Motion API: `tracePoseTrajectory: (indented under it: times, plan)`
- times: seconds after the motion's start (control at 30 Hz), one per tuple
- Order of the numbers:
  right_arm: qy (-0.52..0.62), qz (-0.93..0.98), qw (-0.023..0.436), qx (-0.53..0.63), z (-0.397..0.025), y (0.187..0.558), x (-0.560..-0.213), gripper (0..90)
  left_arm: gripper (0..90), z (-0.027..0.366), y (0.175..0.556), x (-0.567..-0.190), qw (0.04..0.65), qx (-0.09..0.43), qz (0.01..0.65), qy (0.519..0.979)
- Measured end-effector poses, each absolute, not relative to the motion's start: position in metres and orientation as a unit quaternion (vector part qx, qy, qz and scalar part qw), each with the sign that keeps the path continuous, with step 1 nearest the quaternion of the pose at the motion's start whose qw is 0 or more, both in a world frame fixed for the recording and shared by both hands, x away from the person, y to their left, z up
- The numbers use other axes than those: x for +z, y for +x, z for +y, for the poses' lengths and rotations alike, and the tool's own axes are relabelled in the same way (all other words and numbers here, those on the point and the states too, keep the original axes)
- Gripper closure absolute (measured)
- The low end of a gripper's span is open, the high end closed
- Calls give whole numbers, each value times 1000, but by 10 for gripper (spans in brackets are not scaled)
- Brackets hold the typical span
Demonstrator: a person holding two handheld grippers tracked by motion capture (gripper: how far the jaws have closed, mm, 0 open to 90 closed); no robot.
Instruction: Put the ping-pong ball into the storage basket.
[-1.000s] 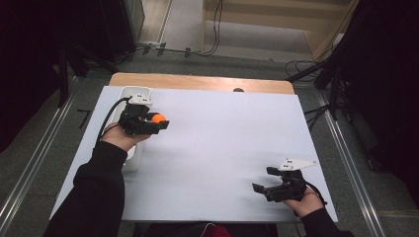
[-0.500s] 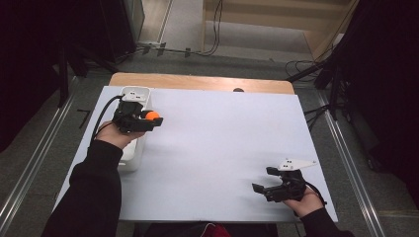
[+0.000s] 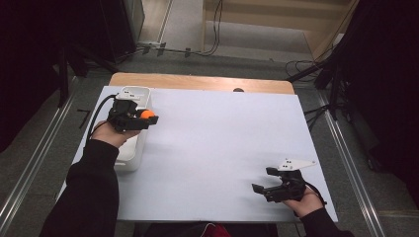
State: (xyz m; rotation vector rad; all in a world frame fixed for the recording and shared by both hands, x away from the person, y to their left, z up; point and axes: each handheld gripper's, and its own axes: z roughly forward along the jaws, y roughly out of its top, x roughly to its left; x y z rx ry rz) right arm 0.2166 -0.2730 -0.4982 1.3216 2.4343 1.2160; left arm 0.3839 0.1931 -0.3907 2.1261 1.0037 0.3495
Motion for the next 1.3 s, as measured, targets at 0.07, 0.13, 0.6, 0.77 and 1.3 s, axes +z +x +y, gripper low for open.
tracePoseTrajectory:
  times: [0.07,0.13,0.6,0.77,1.3]
  plan:
    - [433,804,59,403,-273,216,-498,93,499,195,384,-391,371,140,394,829]
    - [430,805,59,405,-272,216,-498,93,499,198,385,-390,370,142,398,827]
    - [430,805,61,404,-272,216,-498,93,499,211,388,-392,368,145,420,817]
    - [430,805,61,404,-273,216,-498,93,499,216,390,-392,367,151,425,814]
    - [430,806,63,402,-272,216,-498,93,498,233,393,-392,353,171,448,804]
